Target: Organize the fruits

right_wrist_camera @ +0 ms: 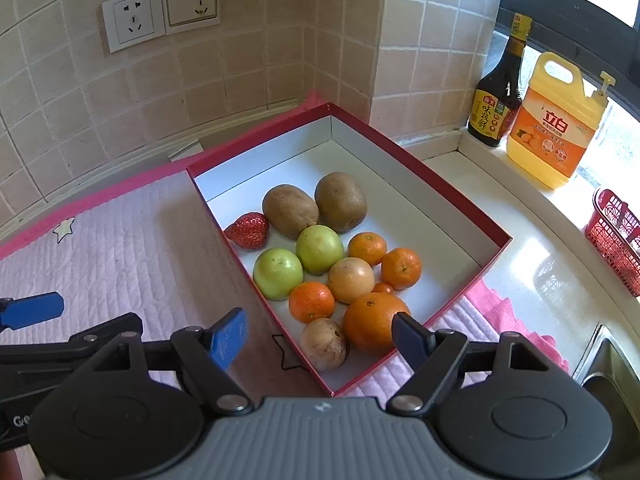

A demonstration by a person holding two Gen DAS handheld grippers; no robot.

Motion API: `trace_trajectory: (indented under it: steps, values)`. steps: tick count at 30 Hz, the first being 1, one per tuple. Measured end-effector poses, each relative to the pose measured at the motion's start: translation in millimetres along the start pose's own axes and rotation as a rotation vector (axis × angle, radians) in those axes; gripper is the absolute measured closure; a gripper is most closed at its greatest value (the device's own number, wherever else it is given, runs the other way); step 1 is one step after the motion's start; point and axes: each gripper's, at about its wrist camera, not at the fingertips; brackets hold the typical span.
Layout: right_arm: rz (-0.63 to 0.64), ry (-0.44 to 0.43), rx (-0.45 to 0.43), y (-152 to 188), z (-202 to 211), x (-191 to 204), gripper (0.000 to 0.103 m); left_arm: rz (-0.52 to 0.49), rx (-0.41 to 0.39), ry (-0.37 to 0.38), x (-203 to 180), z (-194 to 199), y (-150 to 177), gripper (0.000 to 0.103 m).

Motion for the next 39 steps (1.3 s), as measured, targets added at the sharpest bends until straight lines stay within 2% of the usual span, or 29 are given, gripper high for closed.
trace_trajectory:
  steps: [6, 24, 32, 39]
  values:
    - [-0.002, 0.005, 0.006, 0.3, -2.2, -1.2, 0.023, -0.028, -0.018, -0.016, -4.0, 1.5, 0.3, 0.009]
    - [0.005, 0.011, 0.016, 1.4, -5.2, 1.0, 0.023, -0.022, -0.009, -0.034, -4.0, 0.9, 1.2, 0.009]
    - [0.011, 0.006, 0.028, 2.9, -9.5, 2.0, 0.023, -0.044, -0.020, -0.076, -6.3, 0.2, 1.2, 0.009]
    - [0.014, 0.029, 0.030, 1.3, -10.3, 6.5, 0.023, -0.042, -0.025, -0.069, -5.2, -2.1, 1.5, 0.009]
Point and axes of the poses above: each gripper's, at about its wrist camera, not at the fingertips, and z roughly against the way its jaws point, x to its left, y to its underside, and after that the axes turned 13 degrees about -y, right-handed
